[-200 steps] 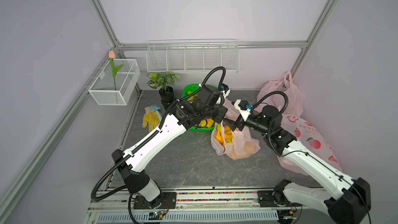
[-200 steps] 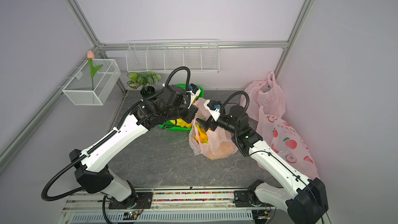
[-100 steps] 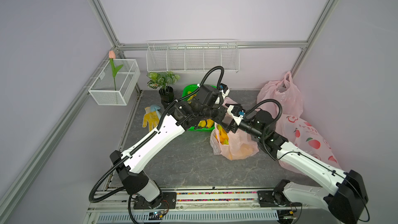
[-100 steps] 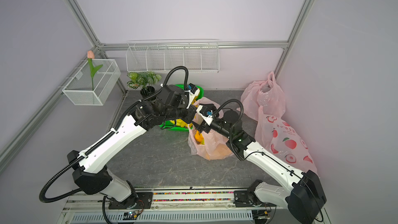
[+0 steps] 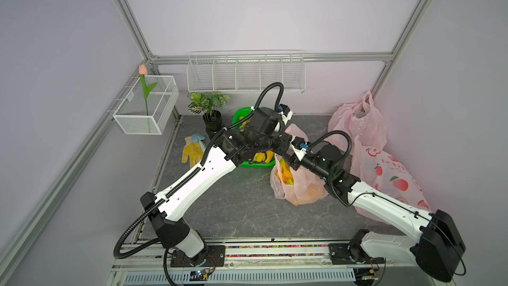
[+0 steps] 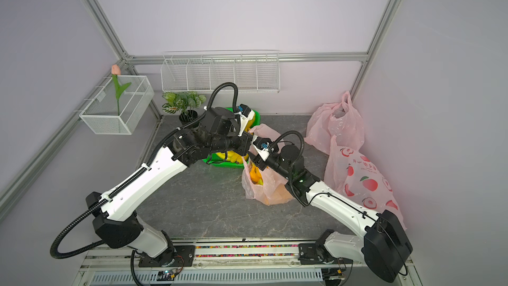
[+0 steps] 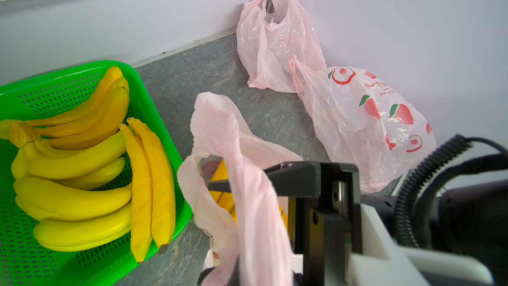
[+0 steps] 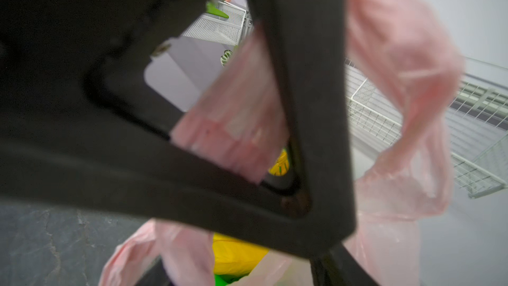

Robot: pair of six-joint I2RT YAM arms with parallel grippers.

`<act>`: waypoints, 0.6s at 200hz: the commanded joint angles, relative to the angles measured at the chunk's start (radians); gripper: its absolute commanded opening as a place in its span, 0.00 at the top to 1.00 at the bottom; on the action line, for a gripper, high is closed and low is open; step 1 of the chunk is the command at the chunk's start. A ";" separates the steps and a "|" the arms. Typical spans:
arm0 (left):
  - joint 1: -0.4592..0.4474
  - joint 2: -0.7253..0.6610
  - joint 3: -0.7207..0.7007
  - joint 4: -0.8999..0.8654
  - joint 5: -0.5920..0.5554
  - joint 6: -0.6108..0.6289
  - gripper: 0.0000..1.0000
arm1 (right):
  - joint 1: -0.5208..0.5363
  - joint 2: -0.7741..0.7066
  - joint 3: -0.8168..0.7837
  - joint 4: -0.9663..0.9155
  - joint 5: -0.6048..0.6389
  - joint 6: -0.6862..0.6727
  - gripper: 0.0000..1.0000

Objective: Place the banana into a plastic bag & tie a knot
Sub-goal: Cross the plastic bag at the center of the board.

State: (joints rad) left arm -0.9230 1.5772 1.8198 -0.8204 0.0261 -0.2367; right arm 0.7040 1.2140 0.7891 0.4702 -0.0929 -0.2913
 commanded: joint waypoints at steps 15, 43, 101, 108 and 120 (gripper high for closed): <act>-0.004 -0.027 -0.039 -0.020 -0.020 -0.026 1.00 | 0.002 -0.051 -0.019 0.048 0.064 -0.002 0.86; -0.002 -0.034 -0.066 -0.032 -0.026 -0.027 1.00 | 0.002 -0.084 -0.034 0.054 0.062 -0.008 0.94; 0.052 -0.071 -0.117 -0.112 0.021 0.025 1.00 | 0.002 -0.160 -0.078 0.028 0.096 -0.070 0.93; 0.048 -0.071 -0.123 -0.123 0.040 0.037 1.00 | 0.002 -0.163 -0.083 0.032 0.100 -0.070 0.94; 0.038 -0.071 -0.132 -0.136 0.062 0.060 1.00 | 0.002 -0.161 -0.082 0.033 0.102 -0.072 0.94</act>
State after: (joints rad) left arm -0.8856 1.5314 1.7134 -0.8219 0.0647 -0.2386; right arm 0.7208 1.0866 0.7181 0.4606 -0.0574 -0.3298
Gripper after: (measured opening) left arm 0.040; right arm 0.068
